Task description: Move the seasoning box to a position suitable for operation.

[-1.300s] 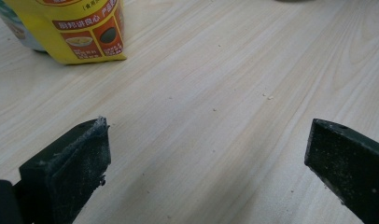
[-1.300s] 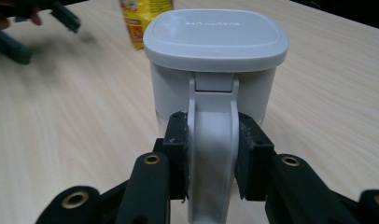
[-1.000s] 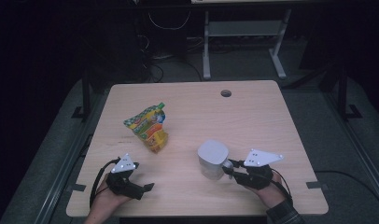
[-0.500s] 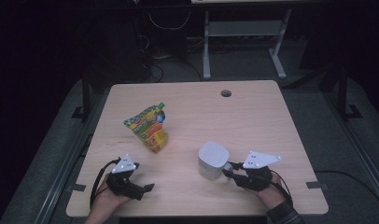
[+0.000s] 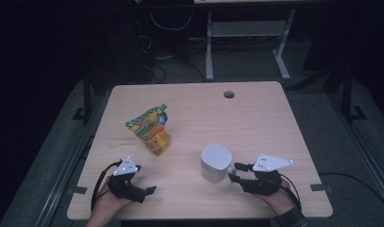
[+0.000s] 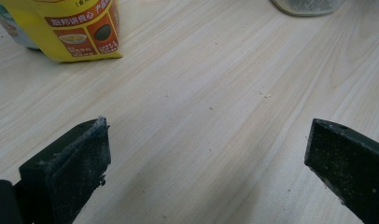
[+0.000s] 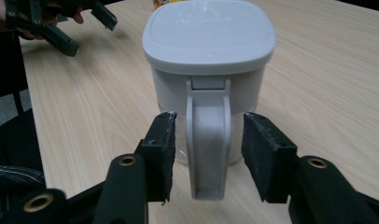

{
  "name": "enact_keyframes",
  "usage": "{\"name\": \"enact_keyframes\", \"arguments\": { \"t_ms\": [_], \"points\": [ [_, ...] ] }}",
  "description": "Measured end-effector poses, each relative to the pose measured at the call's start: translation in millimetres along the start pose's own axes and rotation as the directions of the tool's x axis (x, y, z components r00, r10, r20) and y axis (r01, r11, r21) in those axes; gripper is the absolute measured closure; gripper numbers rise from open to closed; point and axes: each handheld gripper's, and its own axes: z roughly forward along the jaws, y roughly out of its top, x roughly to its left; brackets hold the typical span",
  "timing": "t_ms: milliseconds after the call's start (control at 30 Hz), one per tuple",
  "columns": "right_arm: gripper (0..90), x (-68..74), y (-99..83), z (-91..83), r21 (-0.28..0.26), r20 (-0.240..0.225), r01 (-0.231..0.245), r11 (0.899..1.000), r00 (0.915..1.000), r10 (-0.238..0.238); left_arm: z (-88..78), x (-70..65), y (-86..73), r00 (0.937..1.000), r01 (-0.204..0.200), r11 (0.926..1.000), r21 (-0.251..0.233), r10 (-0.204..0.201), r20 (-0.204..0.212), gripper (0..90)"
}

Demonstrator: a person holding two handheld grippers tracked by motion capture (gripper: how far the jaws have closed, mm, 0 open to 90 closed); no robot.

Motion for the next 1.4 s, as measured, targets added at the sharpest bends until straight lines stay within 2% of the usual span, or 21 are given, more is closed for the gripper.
{"name": "enact_keyframes", "arguments": {
  "t_ms": [133, 267, 367, 400, 500, 533, 567, 667, 767, 933, 1133, 1400],
  "points": [
    [50.7, -0.2, -4.5, -10.0, -0.009, 0.020, -0.024, 1.000, 0.9995, 0.024, 1.1, -0.4, -0.4, 1.0000, 0.005, 1.0000, -0.001, -0.005, 0.003, 0.0],
    [54.4, 1.0, -10.4, -16.4, -0.003, 0.024, -0.043, 0.999, 0.9988, 0.044, 1.7, -0.5, -0.5, 1.0000, 0.006, 1.0000, 0.000, -0.006, 0.003, 0.0],
    [59.2, 3.2, -13.8, -20.0, 0.003, 0.033, -0.053, 0.999, 0.9981, 0.053, 2.0, -0.8, -0.6, 1.0000, 0.007, 1.0000, -0.001, -0.007, 0.005, 0.0],
    [63.8, 5.5, -16.0, -22.5, 0.008, 0.022, -0.058, 0.998, 0.9981, 0.058, 2.2, -1.0, -0.6, 1.0000, 0.008, 1.0000, -0.001, -0.008, 0.005, 0.0],
    [69.0, 8.3, -17.5, -23.7, 0.014, 0.012, -0.060, 0.998, 0.9982, 0.060, 2.5, -1.0, -0.4, 1.0000, 0.002, 1.0000, 0.002, -0.002, 0.005, 0.0],
    [73.5, 10.1, -18.1, -23.8, 0.017, 0.005, -0.054, 0.998, 0.9985, 0.054, 2.2, -0.7, -0.2, 1.0000, -0.005, 1.0000, 0.007, 0.005, 0.005, 0.0],
    [73.5, 10.1, -18.1, -23.8, 0.017, 0.005, -0.054, 0.998, 0.9985, 0.054, 2.2, -0.7, -0.2, 1.0000, -0.006, 1.0000, 0.006, 0.006, 0.005, 0.0],
    [83.0, 11.8, -17.4, -21.9, 0.017, -0.012, -0.032, 0.999, 0.9994, 0.033, 2.8, -1.1, -0.1, 1.0000, -0.004, 0.9999, 0.010, 0.004, 0.007, 0.0],
    [88.5, 14.1, -16.8, -18.5, 0.019, -0.032, -0.023, 1.000, 0.9992, 0.023, 3.9, -1.8, 0.0, 1.0000, -0.001, 1.0000, 0.007, 0.001, 0.007, 0.0],
    [89.5, 17.6, -14.3, -9.0, 0.026, -0.050, -0.004, 1.000, 0.9987, 0.005, 4.3, -2.1, 0.7, 0.9999, -0.012, 0.9998, 0.015, 0.012, 0.009, 0.0],
    [89.5, 18.5, -14.1, 3.8, 0.064, -0.067, 0.004, 0.998, 0.9978, 0.000, 4.5, -1.8, 0.5, 0.9999, -0.011, 0.9998, 0.014, 0.011, 0.012, 0.0],
    [89.5, 14.1, -14.1, 7.3, 0.076, -0.048, -0.005, 0.997, 0.9988, 0.009, 5.8, -2.6, 0.3, 0.9998, -0.008, 0.9999, 0.014, 0.008, 0.016, 0.0]
  ]
}}
